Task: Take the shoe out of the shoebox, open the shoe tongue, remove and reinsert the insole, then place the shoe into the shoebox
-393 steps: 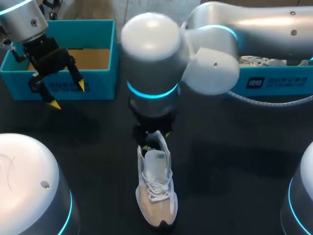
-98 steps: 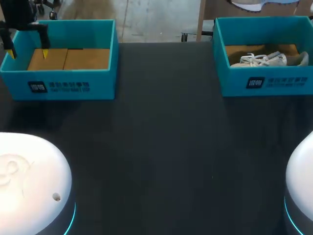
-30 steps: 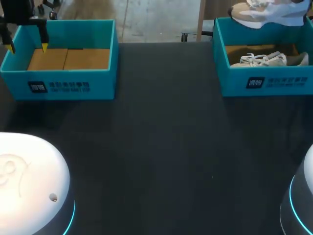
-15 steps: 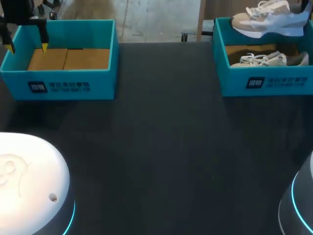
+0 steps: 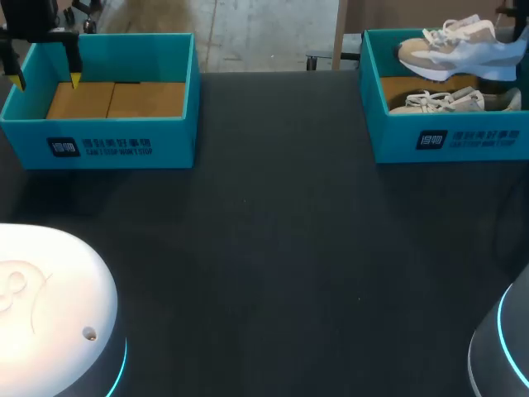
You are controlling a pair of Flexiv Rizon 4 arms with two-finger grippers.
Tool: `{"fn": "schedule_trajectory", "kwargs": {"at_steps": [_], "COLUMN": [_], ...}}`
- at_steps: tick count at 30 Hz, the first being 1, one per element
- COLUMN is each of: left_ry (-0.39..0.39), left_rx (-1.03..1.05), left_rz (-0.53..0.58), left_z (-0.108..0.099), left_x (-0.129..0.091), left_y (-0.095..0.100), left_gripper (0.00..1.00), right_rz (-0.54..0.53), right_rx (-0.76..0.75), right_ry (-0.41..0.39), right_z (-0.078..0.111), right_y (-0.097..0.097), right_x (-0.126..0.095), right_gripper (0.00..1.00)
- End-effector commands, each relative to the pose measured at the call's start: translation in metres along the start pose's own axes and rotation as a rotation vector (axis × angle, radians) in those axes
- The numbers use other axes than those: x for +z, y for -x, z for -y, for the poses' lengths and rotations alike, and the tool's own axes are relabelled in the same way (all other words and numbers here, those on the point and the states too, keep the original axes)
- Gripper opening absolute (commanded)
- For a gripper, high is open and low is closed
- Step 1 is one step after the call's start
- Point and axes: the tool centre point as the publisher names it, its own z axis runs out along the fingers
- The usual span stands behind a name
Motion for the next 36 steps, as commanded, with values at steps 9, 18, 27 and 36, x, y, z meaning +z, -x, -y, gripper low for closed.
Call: {"fn": "schedule_trajectory", "kwargs": {"at_steps": [9, 18, 27, 36], "left_ry": [-0.001, -0.001, -0.001, -0.001], "left_rx": [0.001, 0.001, 0.001, 0.001], "left_rz": [0.0, 0.0, 0.0, 0.0], "left_z": [-0.001, -0.001, -0.001, -0.001], "left_x": [0.0, 0.0, 0.0, 0.0], "left_y": [0.001, 0.001, 0.001, 0.001], "left_gripper": [1.0, 1.0, 1.0, 1.0], "right_rz": [0.006, 0.032, 0.045, 0.05], "right_rx": [0.009, 0.019, 0.046, 0.054], "right_ry": [0.04, 0.05, 0.052, 0.035], "right_z": [-0.009, -0.021, -0.029, -0.035], "right_y": [-0.007, -0.014, -0.017, -0.017], "right_x": [0.003, 0.01, 0.026, 0.042], "right_gripper": [0.0, 0.0, 0.0, 0.0]}}
